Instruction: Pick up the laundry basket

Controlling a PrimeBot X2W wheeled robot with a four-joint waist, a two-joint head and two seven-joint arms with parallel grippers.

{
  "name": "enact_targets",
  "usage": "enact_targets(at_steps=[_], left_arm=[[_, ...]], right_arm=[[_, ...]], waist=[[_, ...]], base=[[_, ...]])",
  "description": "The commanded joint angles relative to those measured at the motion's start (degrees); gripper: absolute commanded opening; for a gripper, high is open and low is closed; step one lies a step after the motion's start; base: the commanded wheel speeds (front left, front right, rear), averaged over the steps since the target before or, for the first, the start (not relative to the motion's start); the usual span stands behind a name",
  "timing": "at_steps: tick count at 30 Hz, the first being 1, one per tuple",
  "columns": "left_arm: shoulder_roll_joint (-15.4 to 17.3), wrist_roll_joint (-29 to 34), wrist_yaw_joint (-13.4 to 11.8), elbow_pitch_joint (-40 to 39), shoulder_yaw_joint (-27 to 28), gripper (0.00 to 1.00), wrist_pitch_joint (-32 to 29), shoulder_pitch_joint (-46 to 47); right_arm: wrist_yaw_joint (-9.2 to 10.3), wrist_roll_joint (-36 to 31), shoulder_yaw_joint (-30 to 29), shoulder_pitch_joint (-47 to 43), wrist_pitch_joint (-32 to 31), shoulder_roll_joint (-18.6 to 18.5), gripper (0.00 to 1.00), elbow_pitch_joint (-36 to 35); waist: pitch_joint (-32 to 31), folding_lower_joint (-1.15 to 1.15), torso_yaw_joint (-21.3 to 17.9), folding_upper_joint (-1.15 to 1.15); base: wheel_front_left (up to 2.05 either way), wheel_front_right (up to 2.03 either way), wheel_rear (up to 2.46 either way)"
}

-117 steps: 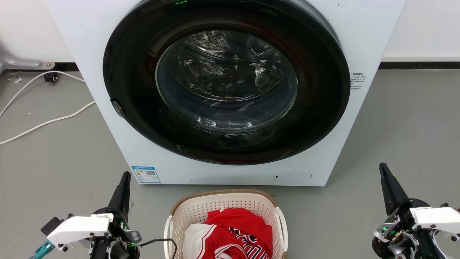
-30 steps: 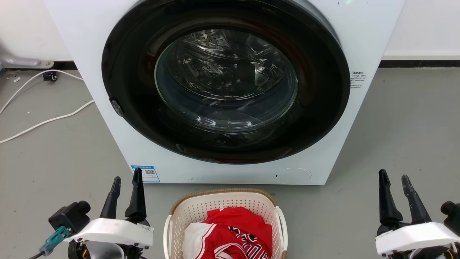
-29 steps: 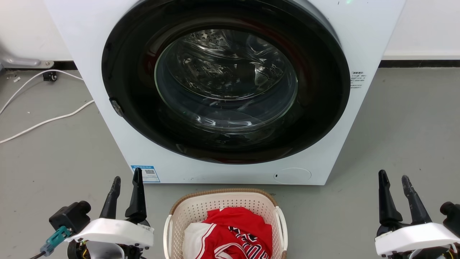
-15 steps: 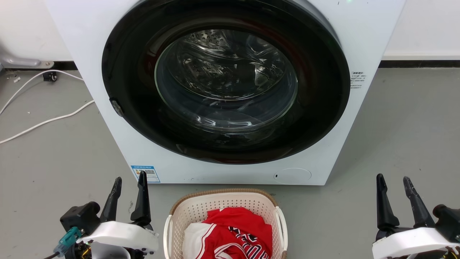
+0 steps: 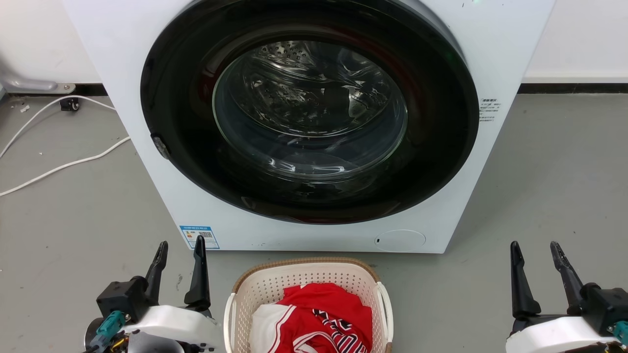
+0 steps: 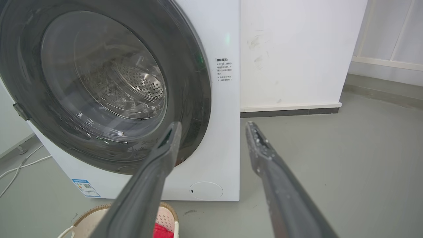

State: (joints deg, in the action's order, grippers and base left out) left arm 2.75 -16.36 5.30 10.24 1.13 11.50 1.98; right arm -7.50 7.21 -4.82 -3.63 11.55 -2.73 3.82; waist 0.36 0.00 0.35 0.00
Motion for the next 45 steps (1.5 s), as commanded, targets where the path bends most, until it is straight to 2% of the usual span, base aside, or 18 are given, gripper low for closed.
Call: enact_targets(at_steps=[1, 17, 30, 45], left_arm=[[0.2, 1.7, -0.1, -0.2, 0.1, 1.0, 0.6, -0.4], [0.2, 9.3, -0.5, 0.4, -0.1, 1.0, 2.4, -1.2], [0.2, 13.9, -0.6, 0.9, 0.2, 1.0, 3.6, -1.9], [0.2, 13.9, -1.1, 1.1, 0.3, 1.0, 3.8, -2.1]], right_arm=[[0.02, -1.8, 0.0, -0.6, 0.5, -0.2, 1.0, -0.7], [0.02, -9.6, -0.3, -1.6, 2.3, -0.2, 1.0, -1.4], [0.02, -12.4, -1.1, -2.4, 3.6, -0.2, 1.0, -1.3], [0.03, -6.2, -1.1, -2.2, 3.7, -0.2, 1.0, -0.1]], waist=[[0.0, 0.0, 0.0, 0.0], [-0.3, 0.0, 0.3, 0.0], [-0.8, 0.0, 0.2, 0.0], [-0.8, 0.0, 0.5, 0.0]], base=[[0.0, 0.0, 0.0], [0.0, 0.0, 0.0], [0.0, 0.0, 0.0], [0.0, 0.0, 0.0]])
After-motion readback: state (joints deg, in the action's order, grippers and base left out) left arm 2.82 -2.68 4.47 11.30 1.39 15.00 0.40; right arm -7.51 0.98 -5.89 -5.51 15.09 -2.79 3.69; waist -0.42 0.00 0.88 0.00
